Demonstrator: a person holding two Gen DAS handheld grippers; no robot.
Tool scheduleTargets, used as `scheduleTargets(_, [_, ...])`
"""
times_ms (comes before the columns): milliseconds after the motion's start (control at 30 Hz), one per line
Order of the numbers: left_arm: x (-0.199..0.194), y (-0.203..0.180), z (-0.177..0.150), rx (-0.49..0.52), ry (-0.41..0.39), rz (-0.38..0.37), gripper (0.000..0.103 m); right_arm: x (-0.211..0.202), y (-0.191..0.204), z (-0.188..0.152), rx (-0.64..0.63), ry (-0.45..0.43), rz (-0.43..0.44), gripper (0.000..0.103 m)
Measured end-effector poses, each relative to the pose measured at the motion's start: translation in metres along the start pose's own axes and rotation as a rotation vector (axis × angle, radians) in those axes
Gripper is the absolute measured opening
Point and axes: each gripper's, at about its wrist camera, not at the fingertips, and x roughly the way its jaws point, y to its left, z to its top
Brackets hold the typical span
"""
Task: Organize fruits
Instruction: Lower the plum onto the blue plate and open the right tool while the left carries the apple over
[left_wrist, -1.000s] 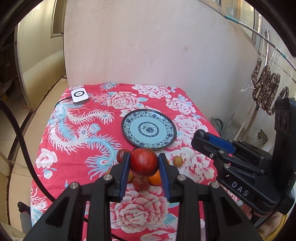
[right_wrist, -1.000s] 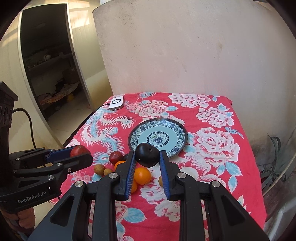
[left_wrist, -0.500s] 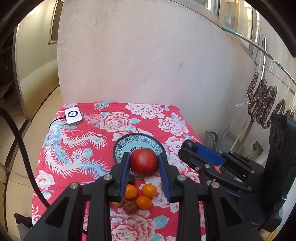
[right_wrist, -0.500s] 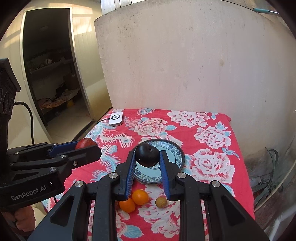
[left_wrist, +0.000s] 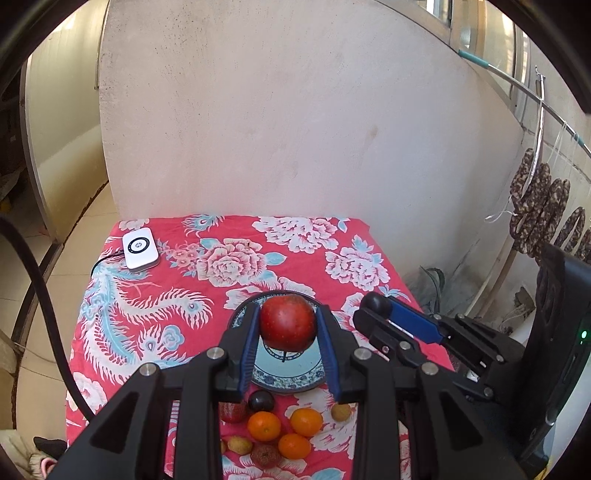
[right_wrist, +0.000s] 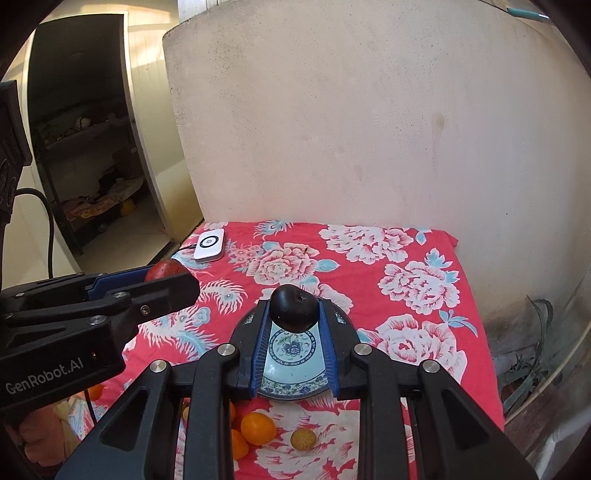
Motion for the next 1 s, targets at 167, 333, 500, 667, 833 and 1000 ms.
scheduleTargets(167, [0.022, 0.005, 0.002, -0.011, 0.033, 0.005, 0.032, 0.022, -0.007, -0.002, 0.011, 0.033, -0.008, 0.027])
scheduleTargets(333, [0.048, 0.011, -0.001, -0.012, 0.066, 0.024, 0.032, 0.041, -0.011, -0.006, 0.021, 0.066, -0.011, 0.027])
scheduleTargets(500, [0.072, 0.015, -0.006, -0.012, 0.104, 0.019, 0.032, 0.056, -0.013, -0.011, 0.016, 0.091, -0.019, 0.027])
scheduleTargets(667, [0.089, 0.017, -0.007, -0.004, 0.109, 0.016, 0.032, 0.07, -0.015, -0.017, 0.016, 0.112, -0.028, 0.027])
scheduleTargets(833, [0.103, 0.021, -0.01, -0.004, 0.118, 0.006, 0.032, 0.084, -0.015, -0.021, 0.01, 0.137, -0.034, 0.027])
scheduleTargets(1000, [0.115, 0.025, -0.013, -0.011, 0.132, 0.003, 0.032, 0.095, -0.014, -0.025, -0.005, 0.155, -0.043, 0.027])
